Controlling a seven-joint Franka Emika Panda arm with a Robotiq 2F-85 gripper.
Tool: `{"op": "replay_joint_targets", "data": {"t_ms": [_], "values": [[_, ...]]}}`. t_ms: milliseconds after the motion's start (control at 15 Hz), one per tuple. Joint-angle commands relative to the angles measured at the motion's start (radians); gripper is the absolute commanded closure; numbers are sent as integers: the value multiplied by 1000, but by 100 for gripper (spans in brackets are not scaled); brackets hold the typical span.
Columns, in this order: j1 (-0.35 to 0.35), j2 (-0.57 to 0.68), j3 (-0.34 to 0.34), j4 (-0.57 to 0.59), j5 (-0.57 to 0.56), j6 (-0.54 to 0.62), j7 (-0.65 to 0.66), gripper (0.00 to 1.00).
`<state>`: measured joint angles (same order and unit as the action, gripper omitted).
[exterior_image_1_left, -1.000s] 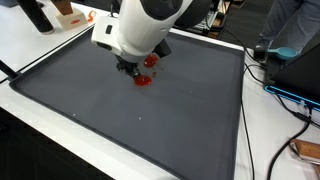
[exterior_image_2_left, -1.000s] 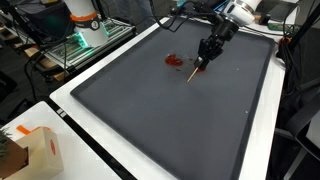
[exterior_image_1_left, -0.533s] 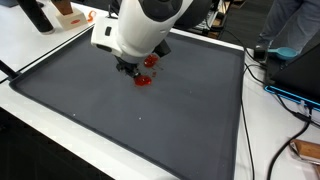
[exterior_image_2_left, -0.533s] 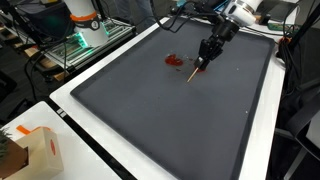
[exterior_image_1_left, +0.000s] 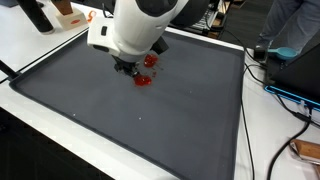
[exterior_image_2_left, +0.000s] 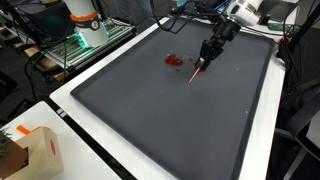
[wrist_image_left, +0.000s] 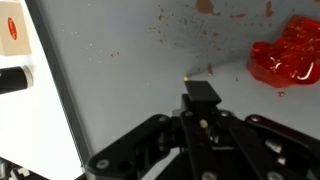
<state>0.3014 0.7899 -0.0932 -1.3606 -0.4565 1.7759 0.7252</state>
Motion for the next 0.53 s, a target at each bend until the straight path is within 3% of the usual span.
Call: {"op": "replay_joint_targets", "data": {"t_ms": [0, 467], "values": [[-22, -28, 9, -26, 17, 35, -53, 97], [-60, -85, 17, -70, 56, 111, -149, 97]]}}
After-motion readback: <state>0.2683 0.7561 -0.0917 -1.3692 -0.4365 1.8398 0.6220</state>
